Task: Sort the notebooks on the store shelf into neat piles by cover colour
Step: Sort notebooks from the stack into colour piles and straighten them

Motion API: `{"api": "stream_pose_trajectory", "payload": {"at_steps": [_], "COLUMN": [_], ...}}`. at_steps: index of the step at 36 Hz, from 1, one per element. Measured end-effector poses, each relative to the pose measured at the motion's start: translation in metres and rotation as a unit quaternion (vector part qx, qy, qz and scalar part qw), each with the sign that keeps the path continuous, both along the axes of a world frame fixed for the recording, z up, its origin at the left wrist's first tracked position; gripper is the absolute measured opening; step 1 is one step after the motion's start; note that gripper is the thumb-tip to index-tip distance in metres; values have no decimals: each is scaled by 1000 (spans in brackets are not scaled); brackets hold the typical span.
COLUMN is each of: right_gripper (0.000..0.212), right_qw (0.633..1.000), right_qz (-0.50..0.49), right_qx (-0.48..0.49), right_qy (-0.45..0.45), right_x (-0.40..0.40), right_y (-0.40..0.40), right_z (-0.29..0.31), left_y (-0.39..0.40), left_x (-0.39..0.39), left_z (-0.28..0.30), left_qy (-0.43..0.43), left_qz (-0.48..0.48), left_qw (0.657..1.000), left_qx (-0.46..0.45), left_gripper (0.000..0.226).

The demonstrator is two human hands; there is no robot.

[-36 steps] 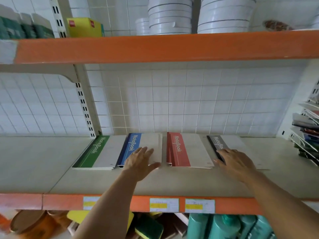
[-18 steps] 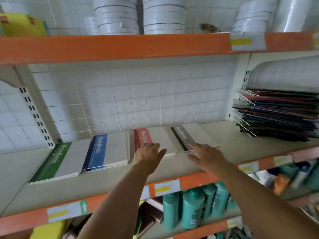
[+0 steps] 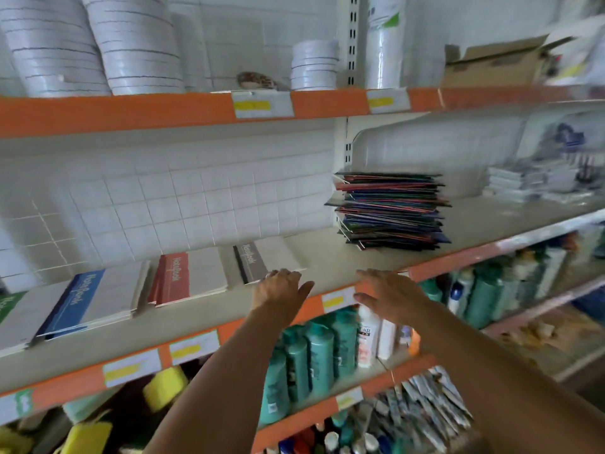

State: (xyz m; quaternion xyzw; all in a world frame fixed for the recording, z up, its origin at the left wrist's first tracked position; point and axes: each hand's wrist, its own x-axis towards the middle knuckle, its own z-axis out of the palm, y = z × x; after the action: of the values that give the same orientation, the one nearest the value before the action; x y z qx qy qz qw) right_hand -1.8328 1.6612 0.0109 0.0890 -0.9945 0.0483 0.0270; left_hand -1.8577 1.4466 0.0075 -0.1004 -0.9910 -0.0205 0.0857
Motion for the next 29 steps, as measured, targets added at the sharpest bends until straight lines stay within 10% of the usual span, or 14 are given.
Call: {"api": "stream_pose_trajectory", "payload": {"at_steps": [29], "right_gripper": [53], "right_qw": [987], "right_qz": [-110], "right_qx": [22], "right_qy": [112], "right_x": [-50], "right_y": [207], "right_z": [92], "left_y": [215], "left_x": [-89], "left_z": [95], "left_qy": [176], "left_qz": [-95], "left_qw": [979], "left_qx": [45], "left_gripper": [48]}}
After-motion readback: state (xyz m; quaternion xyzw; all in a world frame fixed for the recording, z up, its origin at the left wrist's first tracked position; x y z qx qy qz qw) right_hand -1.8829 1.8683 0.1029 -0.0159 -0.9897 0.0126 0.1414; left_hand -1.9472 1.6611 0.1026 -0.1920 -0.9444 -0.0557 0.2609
